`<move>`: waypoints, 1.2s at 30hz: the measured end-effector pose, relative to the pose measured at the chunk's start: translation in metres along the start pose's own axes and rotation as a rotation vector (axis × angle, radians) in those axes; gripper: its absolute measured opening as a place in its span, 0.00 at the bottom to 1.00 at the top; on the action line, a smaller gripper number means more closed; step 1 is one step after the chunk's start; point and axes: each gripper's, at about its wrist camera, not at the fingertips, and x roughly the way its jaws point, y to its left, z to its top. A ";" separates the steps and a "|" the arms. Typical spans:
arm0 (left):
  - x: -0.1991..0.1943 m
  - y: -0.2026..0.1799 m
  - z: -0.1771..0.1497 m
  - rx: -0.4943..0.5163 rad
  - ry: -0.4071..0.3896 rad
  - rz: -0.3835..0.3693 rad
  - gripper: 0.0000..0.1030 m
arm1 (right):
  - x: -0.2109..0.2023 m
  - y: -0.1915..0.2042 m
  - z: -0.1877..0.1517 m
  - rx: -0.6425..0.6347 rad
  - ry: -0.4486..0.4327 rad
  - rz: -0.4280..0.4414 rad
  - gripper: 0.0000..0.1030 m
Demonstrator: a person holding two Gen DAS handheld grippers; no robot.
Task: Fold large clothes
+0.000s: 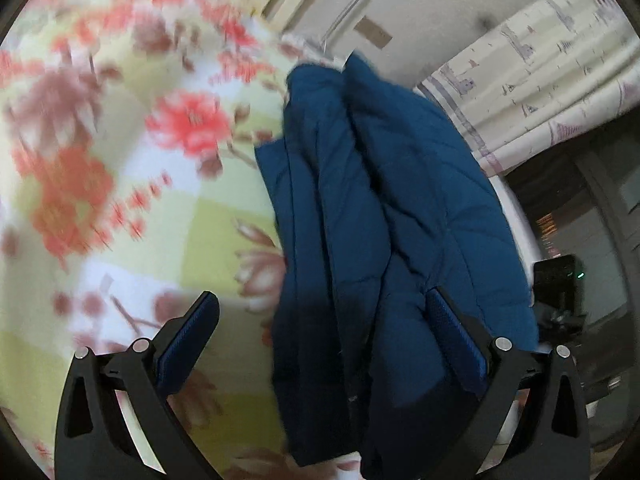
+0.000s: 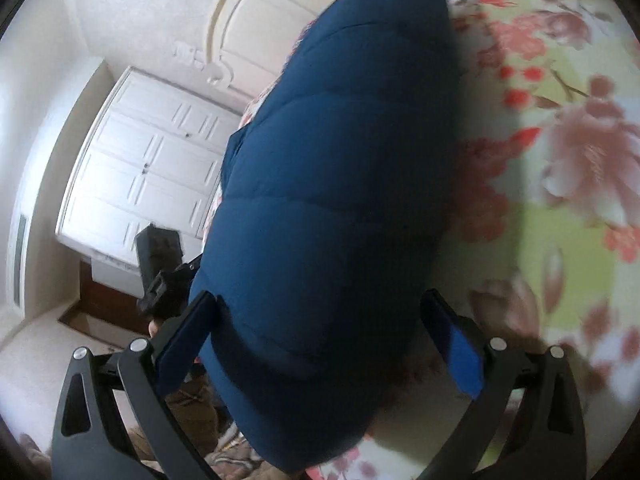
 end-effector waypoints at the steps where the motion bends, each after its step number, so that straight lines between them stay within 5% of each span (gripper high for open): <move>1: 0.001 0.001 0.002 -0.004 -0.009 -0.021 0.96 | 0.002 0.000 0.002 -0.003 0.004 -0.005 0.98; 4: 0.012 -0.006 0.010 0.006 0.031 -0.041 0.96 | 0.008 0.002 0.012 -0.018 0.016 -0.010 0.98; 7: 0.032 -0.014 0.017 -0.013 0.130 -0.186 0.96 | 0.008 0.005 0.008 -0.051 0.001 -0.022 0.98; 9: 0.040 -0.023 0.020 -0.002 0.141 -0.187 0.83 | 0.002 0.006 0.002 -0.081 -0.032 -0.031 0.82; 14: 0.039 -0.045 0.025 0.057 0.055 -0.208 0.55 | -0.026 0.020 0.003 -0.208 -0.153 -0.119 0.61; 17: 0.052 -0.063 0.044 0.075 0.011 -0.209 0.51 | -0.043 0.024 0.023 -0.248 -0.216 -0.161 0.58; 25: 0.137 -0.115 0.114 0.127 -0.026 -0.175 0.50 | -0.089 -0.028 0.085 -0.183 -0.312 -0.243 0.58; 30: 0.165 -0.107 0.122 0.103 -0.027 -0.172 0.62 | -0.087 -0.076 0.091 -0.057 -0.293 -0.203 0.81; 33: 0.161 -0.101 0.116 0.121 -0.025 -0.167 0.66 | -0.099 -0.052 0.085 -0.055 -0.327 -0.361 0.89; 36: 0.159 -0.096 0.113 0.095 -0.040 -0.149 0.80 | -0.109 0.002 0.073 -0.196 -0.476 -0.537 0.90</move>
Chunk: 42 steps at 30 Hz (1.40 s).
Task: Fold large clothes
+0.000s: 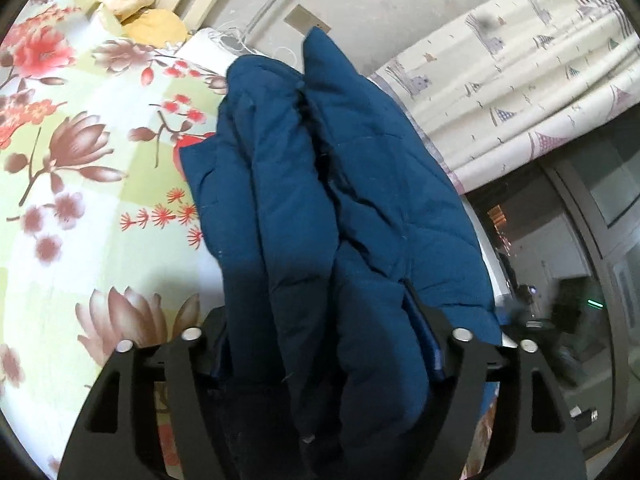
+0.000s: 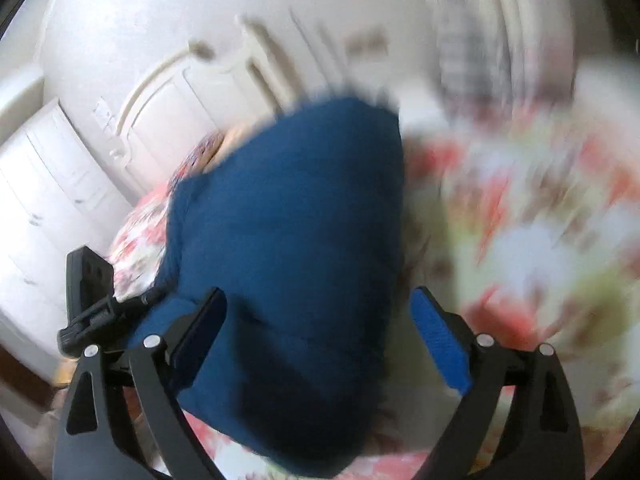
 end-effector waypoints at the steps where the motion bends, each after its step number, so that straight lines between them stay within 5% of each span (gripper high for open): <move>1: -0.003 -0.002 -0.002 0.005 -0.023 0.035 0.82 | -0.005 0.016 0.000 -0.060 -0.018 0.009 0.90; 5: -0.039 -0.015 -0.021 0.114 -0.148 0.161 0.89 | 0.014 0.098 -0.023 -0.397 0.009 -0.140 0.90; 9: -0.094 -0.037 -0.045 0.185 -0.383 0.354 0.93 | 0.049 0.132 -0.053 -0.537 -0.012 -0.246 0.91; 11: -0.112 -0.049 -0.055 0.234 -0.438 0.420 0.95 | 0.058 0.138 -0.058 -0.575 -0.011 -0.287 0.90; 15: -0.131 -0.077 -0.068 0.342 -0.455 0.603 0.95 | 0.036 0.142 -0.051 -0.543 0.047 -0.177 0.89; 18: -0.153 -0.111 -0.084 0.414 -0.537 0.732 0.95 | -0.023 0.146 -0.055 -0.488 -0.030 -0.068 0.89; 21: -0.178 -0.142 -0.095 0.423 -0.607 0.740 0.95 | -0.075 0.143 -0.053 -0.455 -0.142 -0.121 0.95; 26: -0.196 -0.176 -0.106 0.393 -0.586 0.678 0.95 | -0.142 0.141 -0.049 -0.414 -0.291 -0.225 0.98; 34: -0.183 -0.183 -0.142 0.435 -0.515 0.665 0.95 | -0.142 0.114 -0.079 -0.270 -0.181 -0.252 0.98; 42: -0.171 -0.193 -0.159 0.482 -0.485 0.652 0.95 | -0.145 0.118 -0.088 -0.279 -0.158 -0.269 0.98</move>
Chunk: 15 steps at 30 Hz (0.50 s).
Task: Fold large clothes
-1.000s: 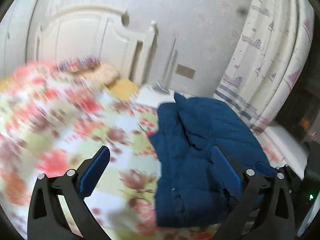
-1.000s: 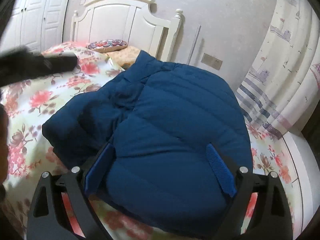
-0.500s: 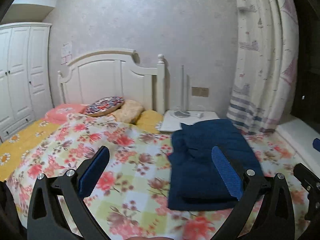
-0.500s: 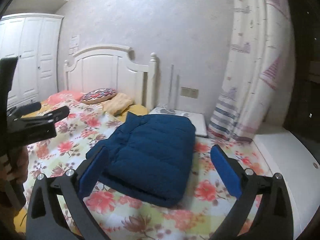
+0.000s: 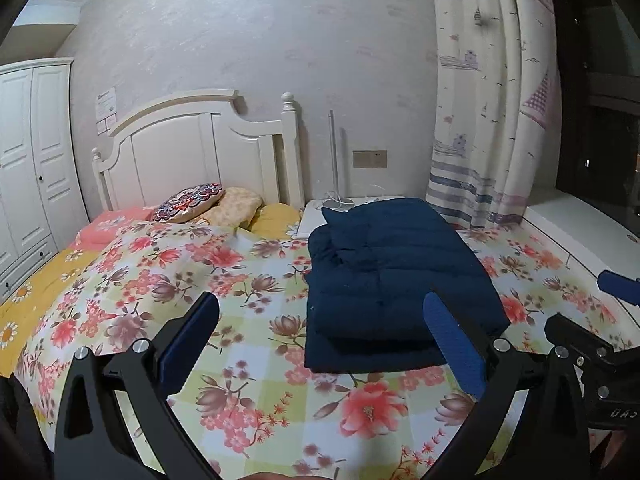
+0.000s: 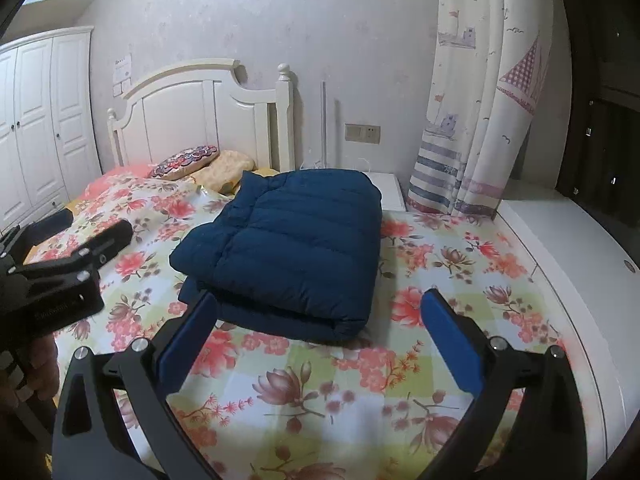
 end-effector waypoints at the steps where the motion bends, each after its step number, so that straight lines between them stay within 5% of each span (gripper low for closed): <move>1: -0.001 -0.001 0.000 0.001 0.001 -0.003 0.95 | -0.001 0.000 0.001 0.001 0.000 -0.005 0.98; 15: 0.003 -0.004 -0.007 0.000 0.029 -0.022 0.95 | 0.000 0.004 0.002 -0.002 0.017 0.001 0.98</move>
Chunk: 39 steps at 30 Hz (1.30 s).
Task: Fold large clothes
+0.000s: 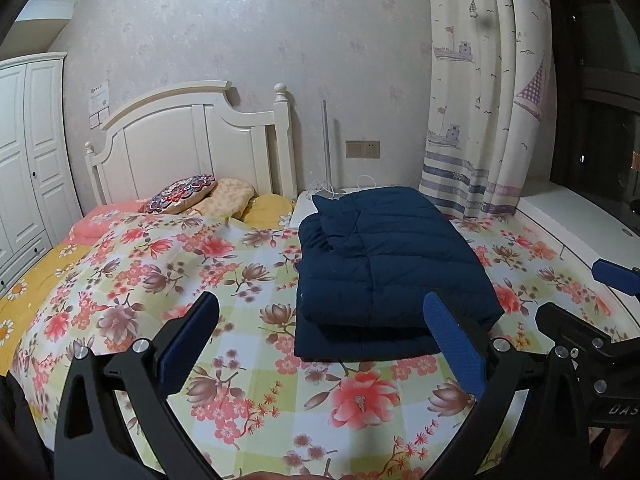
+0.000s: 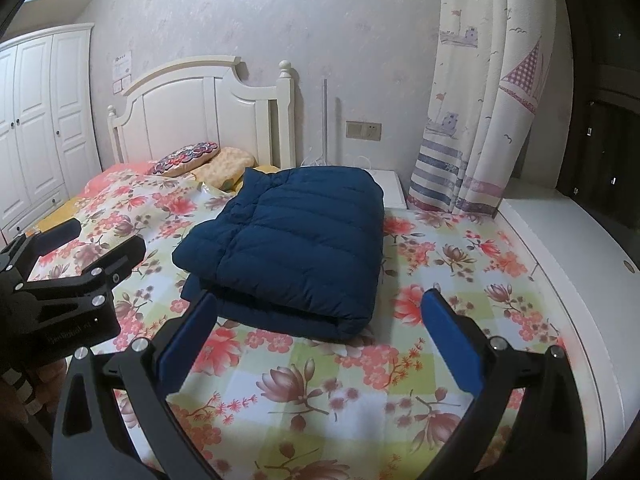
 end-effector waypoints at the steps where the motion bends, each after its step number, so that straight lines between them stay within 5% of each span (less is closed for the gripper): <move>1: 0.000 0.000 0.000 0.000 0.000 0.000 0.95 | 0.000 0.000 0.000 -0.001 0.001 0.000 0.98; 39: 0.000 0.002 -0.007 -0.002 0.011 -0.002 0.95 | 0.002 0.009 -0.005 -0.011 0.006 0.021 0.98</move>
